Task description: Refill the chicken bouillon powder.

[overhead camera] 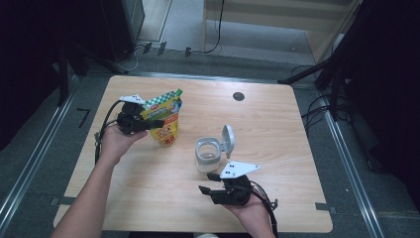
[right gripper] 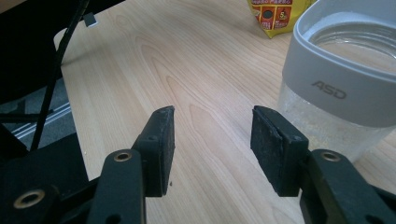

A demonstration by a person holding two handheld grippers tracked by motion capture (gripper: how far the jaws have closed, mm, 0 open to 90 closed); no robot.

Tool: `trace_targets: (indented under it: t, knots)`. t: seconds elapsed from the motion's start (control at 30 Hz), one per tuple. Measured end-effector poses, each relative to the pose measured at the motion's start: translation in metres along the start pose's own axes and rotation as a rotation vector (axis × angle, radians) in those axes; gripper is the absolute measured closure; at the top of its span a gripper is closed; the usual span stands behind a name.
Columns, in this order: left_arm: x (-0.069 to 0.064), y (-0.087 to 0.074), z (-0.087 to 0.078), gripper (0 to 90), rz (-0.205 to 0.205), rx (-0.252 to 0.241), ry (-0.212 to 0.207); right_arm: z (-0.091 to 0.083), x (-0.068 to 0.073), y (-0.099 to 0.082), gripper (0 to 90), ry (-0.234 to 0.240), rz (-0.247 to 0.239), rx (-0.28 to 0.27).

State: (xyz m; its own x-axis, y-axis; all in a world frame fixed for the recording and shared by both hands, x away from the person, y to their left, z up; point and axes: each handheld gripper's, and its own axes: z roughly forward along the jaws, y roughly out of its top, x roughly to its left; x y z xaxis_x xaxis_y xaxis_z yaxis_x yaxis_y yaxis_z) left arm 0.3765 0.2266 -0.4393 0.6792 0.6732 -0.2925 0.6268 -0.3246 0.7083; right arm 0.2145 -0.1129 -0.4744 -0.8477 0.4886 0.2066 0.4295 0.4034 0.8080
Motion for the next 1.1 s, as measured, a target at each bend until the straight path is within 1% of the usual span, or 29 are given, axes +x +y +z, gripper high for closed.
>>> trace_targets:
  t: [0.07, 0.13, 0.2, 0.33, 0.43, 0.5, 0.57, 0.63, 0.73, 0.8, 0.87, 1.0, 1.1]
  knots:
    - [-0.002, 0.000, 0.000, 88.7, 0.002, 0.006, 0.005, 0.000, 0.001, 0.001, 51.1, -0.004, -0.003, -0.002]
    - [-0.003, 0.001, -0.001, 89.7, -0.001, 0.014, 0.000, 0.001, 0.002, 0.002, 51.3, -0.003, -0.003, -0.004]
    - [-0.005, 0.002, -0.003, 90.0, 0.017, 0.030, 0.011, 0.001, 0.003, 0.004, 51.3, -0.006, -0.012, -0.006]
    - [-0.010, 0.005, -0.006, 90.0, 0.021, 0.058, 0.000, 0.001, 0.003, 0.005, 51.7, -0.011, -0.007, -0.006]
    - [-0.017, 0.008, -0.011, 90.0, 0.024, 0.082, -0.012, 0.003, 0.004, 0.006, 51.8, -0.014, -0.014, -0.001]
    - [-0.022, 0.011, -0.016, 90.0, 0.017, 0.083, -0.025, 0.004, 0.004, 0.007, 51.9, -0.016, -0.023, -0.005]
    - [-0.027, 0.013, -0.022, 90.0, 0.021, 0.083, -0.036, 0.004, 0.005, 0.009, 51.9, -0.018, -0.020, -0.001]
    - [-0.033, 0.016, -0.029, 90.0, 0.013, 0.085, -0.046, 0.006, 0.005, 0.010, 51.9, -0.017, -0.016, -0.007]
    - [-0.042, 0.016, -0.038, 90.0, -0.015, 0.080, -0.063, 0.009, 0.007, 0.013, 52.0, -0.013, -0.014, -0.008]
    - [-0.050, 0.017, -0.042, 90.0, -0.004, 0.083, -0.061, 0.012, 0.007, 0.015, 52.1, -0.007, -0.012, -0.008]
    - [-0.056, 0.017, -0.046, 90.0, -0.002, 0.090, -0.065, 0.014, 0.008, 0.018, 52.9, -0.009, -0.013, -0.006]
    - [-0.065, 0.017, -0.053, 90.0, -0.002, 0.099, -0.066, 0.020, 0.010, 0.023, 55.1, -0.009, -0.009, -0.009]
    - [-0.070, 0.017, -0.057, 90.0, 0.003, 0.104, -0.067, 0.025, 0.012, 0.024, 58.0, -0.012, -0.003, -0.007]
